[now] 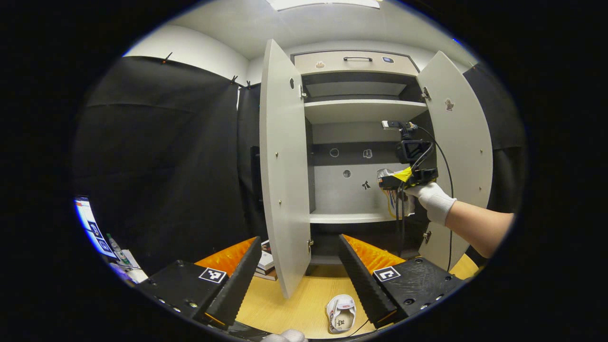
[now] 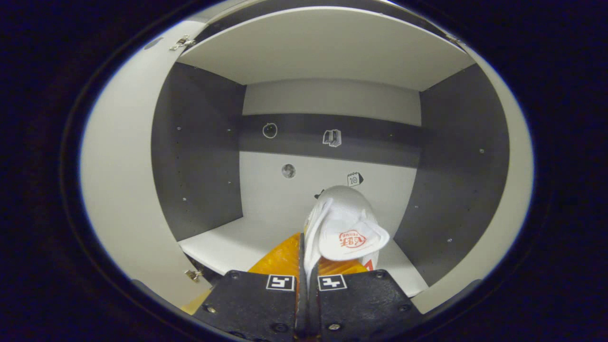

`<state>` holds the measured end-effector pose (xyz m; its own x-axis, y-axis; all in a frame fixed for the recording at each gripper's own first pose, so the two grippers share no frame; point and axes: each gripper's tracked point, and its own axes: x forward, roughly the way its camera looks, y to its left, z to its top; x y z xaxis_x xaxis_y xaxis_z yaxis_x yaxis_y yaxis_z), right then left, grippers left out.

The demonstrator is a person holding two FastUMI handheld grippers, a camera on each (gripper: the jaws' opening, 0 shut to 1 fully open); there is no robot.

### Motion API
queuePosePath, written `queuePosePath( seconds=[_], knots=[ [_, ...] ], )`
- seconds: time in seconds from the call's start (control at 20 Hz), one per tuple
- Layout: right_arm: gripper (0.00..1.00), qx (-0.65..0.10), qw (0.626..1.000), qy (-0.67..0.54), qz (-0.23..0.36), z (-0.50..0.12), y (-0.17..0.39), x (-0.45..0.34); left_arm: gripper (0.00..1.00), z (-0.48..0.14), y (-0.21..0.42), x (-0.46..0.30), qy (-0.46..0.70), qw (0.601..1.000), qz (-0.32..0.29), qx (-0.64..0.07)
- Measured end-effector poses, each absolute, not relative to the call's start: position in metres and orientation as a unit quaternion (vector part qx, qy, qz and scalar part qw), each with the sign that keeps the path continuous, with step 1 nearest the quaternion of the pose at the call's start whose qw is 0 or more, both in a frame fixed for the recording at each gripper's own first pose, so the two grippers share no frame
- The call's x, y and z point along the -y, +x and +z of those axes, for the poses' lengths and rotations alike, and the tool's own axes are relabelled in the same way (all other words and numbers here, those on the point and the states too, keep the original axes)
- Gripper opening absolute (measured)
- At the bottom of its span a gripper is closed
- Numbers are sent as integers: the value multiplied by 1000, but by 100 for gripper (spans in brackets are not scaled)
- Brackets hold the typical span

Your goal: Grab one shoe with the right hand and put it into the shoe cabinet, grab the other shoe with the left hand and put it into the shoe cabinet; then close the right door with the right hand and the left door with the left hand.

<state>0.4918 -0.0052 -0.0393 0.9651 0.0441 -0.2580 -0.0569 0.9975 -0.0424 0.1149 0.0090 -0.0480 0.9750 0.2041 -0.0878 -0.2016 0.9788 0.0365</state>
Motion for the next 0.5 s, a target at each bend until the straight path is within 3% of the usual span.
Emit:
queuePosePath(
  seconds=[0.5],
  knots=[
    [5,-304,952,-13,28,-118,563,7,96,-49,118,-10,17,990,136,-45]
  ],
)
